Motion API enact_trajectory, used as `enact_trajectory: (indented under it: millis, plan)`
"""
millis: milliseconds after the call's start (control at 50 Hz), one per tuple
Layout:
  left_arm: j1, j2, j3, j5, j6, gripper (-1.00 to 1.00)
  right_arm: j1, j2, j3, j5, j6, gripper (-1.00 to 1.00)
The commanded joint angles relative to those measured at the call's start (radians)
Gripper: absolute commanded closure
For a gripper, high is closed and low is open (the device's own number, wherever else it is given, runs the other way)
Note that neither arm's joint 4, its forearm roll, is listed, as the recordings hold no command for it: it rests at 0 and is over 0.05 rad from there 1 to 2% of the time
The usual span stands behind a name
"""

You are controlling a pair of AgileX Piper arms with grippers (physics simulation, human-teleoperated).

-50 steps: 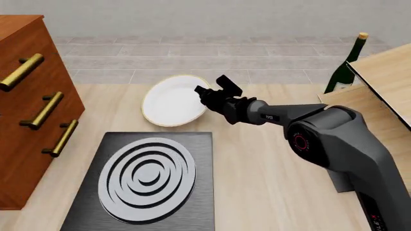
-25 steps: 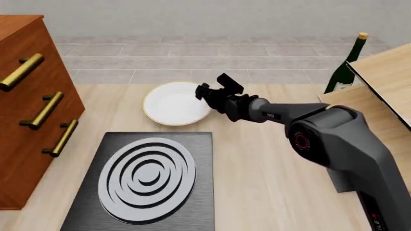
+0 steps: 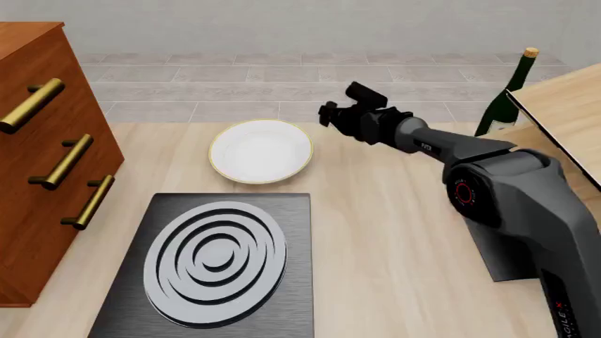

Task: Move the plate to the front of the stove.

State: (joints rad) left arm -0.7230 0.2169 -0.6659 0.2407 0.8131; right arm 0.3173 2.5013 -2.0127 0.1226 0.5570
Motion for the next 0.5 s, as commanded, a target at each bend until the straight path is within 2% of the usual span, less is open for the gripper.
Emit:
enact_trajectory:
  millis: [20,280,320,360,500]
  plan:
    - [-0.002,-0.003,-0.004,0.001,-0.003,-1.00,-0.023,-0.089,0.065,-0.010,-0.049,-1.00]
    - [-0.013,-0.001,0.007,-0.015,-0.013,-1.00,-0.020,-0.265,0.237,-0.073,-0.088,-1.00]
    - [-0.013,-0.001,0.010,-0.017,-0.014,-1.00,-0.027,-0.287,0.253,-0.075,-0.122,-1.00]
    - [-0.013,0.002,0.012,-0.018,-0.020,-1.00,-0.024,-0.319,0.294,-0.091,-0.115,-1.00]
    - [-0.016,0.019,0.021,-0.034,-0.042,-1.00,-0.020,-0.443,0.424,-0.134,-0.179,-1.00]
